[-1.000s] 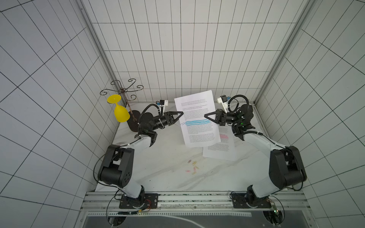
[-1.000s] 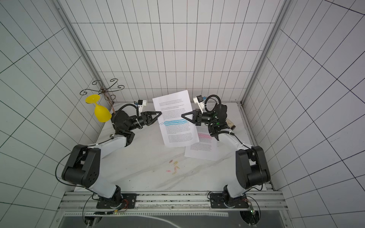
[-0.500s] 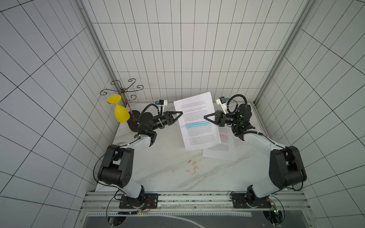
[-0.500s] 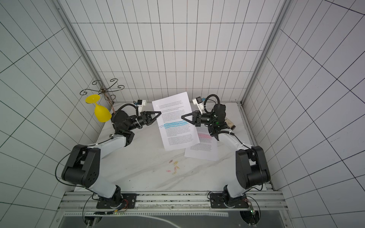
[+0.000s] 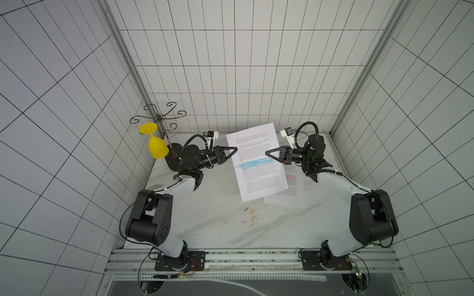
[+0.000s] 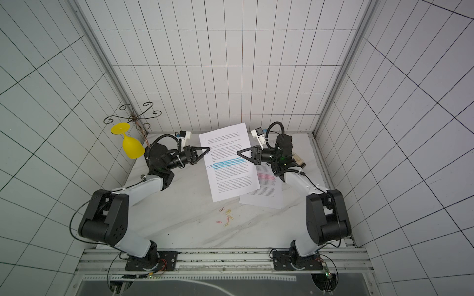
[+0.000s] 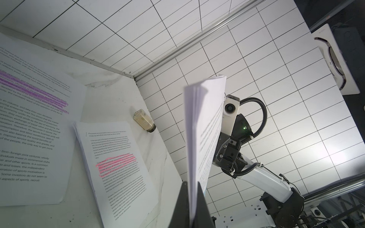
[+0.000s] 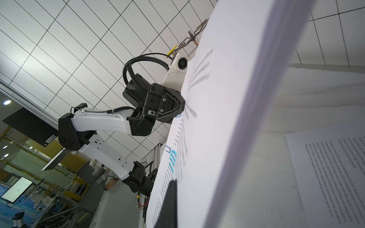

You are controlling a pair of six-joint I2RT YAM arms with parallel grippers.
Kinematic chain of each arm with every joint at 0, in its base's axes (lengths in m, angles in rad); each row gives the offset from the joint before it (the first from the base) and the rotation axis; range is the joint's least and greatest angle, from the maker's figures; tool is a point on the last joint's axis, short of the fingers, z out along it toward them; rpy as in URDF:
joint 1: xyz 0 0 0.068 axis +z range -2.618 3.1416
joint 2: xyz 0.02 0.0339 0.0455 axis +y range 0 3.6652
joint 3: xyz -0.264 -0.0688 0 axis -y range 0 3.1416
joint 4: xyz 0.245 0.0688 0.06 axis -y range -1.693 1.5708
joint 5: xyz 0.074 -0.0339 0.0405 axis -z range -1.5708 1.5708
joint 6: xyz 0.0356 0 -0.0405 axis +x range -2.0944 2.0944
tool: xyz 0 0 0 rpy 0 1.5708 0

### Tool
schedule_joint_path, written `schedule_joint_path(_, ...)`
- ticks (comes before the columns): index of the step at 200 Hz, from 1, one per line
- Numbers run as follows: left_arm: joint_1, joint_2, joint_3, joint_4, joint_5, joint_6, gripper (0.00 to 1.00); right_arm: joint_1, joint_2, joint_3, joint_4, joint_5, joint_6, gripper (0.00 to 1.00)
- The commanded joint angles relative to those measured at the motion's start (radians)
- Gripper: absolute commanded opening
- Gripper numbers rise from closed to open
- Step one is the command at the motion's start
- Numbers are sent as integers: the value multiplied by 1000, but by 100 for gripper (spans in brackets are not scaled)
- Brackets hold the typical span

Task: Unclip the paperclips from the documents
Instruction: Remove the paper clip from the document, then place the paper clip at the center of the board.

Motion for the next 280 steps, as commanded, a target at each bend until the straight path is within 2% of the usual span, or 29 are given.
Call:
schedule_joint_path(1, 37, -34, 19, -152, -12, 96, 0, -60, -12, 30, 6, 22, -9, 0)
schedule_joint_path(60, 55, -62, 46, -509, -49, 367, 0, -125, 1, 25, 79, 55, 158, 0)
schedule_joint_path(151, 84, -110, 7, -629, -61, 474, 0, -171, -4, -13, 131, 65, 259, 0)
schedule_joint_path(178, 81, -121, -4, -743, -70, 541, 0, -173, -5, -16, 124, 70, 248, 0)
schedule_joint_path(200, 17, -120, 7, -1063, -172, 773, 0, -173, -6, -17, 78, 84, 212, 0)
schedule_joint_path(215, -54, -117, -39, -1167, -249, 842, 0, -173, -8, -14, 29, 87, 187, 0)
schedule_joint_path(251, -228, -97, -179, -1158, -368, 826, 0, -171, -20, 5, -131, 107, 34, 0)
schedule_joint_path(280, -270, -50, -245, -1054, -372, 757, 0, -170, -25, 0, -171, 110, 1, 0)
